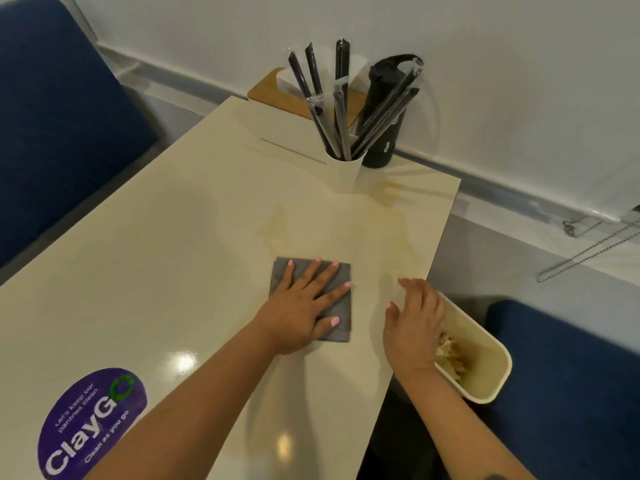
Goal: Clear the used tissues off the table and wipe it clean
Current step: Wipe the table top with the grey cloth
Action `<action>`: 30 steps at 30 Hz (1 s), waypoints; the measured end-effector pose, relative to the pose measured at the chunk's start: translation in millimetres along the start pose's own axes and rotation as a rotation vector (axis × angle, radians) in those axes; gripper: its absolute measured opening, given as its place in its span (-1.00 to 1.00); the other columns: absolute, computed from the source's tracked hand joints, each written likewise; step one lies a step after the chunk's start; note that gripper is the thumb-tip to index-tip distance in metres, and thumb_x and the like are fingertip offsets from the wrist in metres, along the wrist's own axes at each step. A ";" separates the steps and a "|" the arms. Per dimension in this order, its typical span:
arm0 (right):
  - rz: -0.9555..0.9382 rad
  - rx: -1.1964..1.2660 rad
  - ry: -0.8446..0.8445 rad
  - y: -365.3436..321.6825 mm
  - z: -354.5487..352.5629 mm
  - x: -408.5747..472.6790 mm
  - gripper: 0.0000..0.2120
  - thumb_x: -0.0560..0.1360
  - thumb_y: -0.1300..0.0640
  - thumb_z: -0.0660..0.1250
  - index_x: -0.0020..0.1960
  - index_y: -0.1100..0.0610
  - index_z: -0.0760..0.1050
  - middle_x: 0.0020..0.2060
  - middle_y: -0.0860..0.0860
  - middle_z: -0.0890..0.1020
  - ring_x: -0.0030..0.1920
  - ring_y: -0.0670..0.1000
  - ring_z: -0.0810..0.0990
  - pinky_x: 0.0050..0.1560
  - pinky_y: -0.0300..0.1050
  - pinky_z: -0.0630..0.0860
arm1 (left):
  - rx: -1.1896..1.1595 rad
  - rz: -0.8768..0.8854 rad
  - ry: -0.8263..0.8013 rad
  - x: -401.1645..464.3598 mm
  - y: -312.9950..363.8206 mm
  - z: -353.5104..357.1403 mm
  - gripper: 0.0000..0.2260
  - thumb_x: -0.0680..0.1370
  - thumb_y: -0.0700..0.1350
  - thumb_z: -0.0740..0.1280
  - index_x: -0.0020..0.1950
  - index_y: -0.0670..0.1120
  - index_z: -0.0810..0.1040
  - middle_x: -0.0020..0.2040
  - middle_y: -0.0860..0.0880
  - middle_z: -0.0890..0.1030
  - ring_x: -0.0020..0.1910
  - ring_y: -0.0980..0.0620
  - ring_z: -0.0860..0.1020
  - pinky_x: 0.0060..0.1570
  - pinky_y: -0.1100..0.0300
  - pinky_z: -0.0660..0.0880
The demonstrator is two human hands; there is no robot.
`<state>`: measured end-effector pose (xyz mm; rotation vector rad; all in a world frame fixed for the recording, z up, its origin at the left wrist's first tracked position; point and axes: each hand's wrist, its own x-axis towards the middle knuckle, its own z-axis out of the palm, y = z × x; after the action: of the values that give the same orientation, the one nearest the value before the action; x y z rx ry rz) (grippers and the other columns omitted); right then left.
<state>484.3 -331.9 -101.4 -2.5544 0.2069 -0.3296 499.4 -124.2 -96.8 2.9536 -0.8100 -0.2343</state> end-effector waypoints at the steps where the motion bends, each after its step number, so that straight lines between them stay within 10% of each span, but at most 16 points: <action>1: 0.053 0.017 -0.001 0.2 0.6 -0.5 -0.52 0.42 0.27 0.39 0.31 0.16 0.37 0.29 0.15 0.40 0.31 0.21 0.32 0.32 0.17 0.26 | 0.010 -0.008 0.004 -1.4 0.3 1.5 -0.47 0.57 0.27 -0.22 0.52 0.15 -0.06 0.55 0.02 -0.08 0.52 -0.05 -0.17 0.42 -0.26 -0.19; 6: 0.302 0.319 -0.094 5.0 2.3 0.6 -0.30 0.53 0.07 0.30 0.52 0.10 -0.02 0.50 0.07 0.12 0.49 0.10 0.09 0.46 0.14 0.11 | -0.016 -0.022 0.029 -15.2 12.1 3.4 -0.51 0.60 0.21 -0.13 0.53 0.14 0.03 0.54 0.00 0.07 0.52 -0.10 -0.01 0.38 -0.32 -0.01; 11: 0.437 0.580 -0.163 4.7 6.9 -2.7 -0.32 0.51 -0.31 -0.05 0.54 -0.05 -0.07 0.44 0.06 0.29 0.40 0.09 0.30 0.40 0.10 0.26 | 0.008 -0.010 0.004 -8.2 46.1 -0.6 -0.53 0.61 0.17 -0.23 0.52 0.18 -0.03 0.55 0.04 -0.06 0.52 -0.12 -0.14 0.36 -0.30 -0.21; 16: 0.424 0.595 -0.153 11.0 10.8 -3.0 -0.40 0.55 -0.22 -0.08 0.53 -0.01 0.02 0.43 0.05 0.33 0.37 0.08 0.35 0.37 0.08 0.30 | -0.037 -0.097 0.012 24.1 39.2 -4.1 -0.46 0.53 0.18 -0.25 0.49 0.08 -0.23 0.51 0.14 -0.19 0.49 -0.02 -0.27 0.38 -0.30 -0.28; 30: 0.379 0.568 -0.162 16.1 12.7 -1.8 -0.52 0.64 0.00 -0.05 0.54 0.01 0.00 0.40 0.07 0.36 0.33 0.09 0.39 0.28 -0.07 0.33 | 0.001 -0.145 0.126 35.4 59.9 4.7 -0.48 0.56 0.14 0.01 0.48 -0.02 0.23 0.47 0.02 0.29 0.45 -0.12 0.26 0.32 -0.36 0.09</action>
<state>484.8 -338.5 -120.9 -1.9190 0.4562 -0.0243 498.7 -193.8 -99.5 2.9941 -0.5826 -0.0545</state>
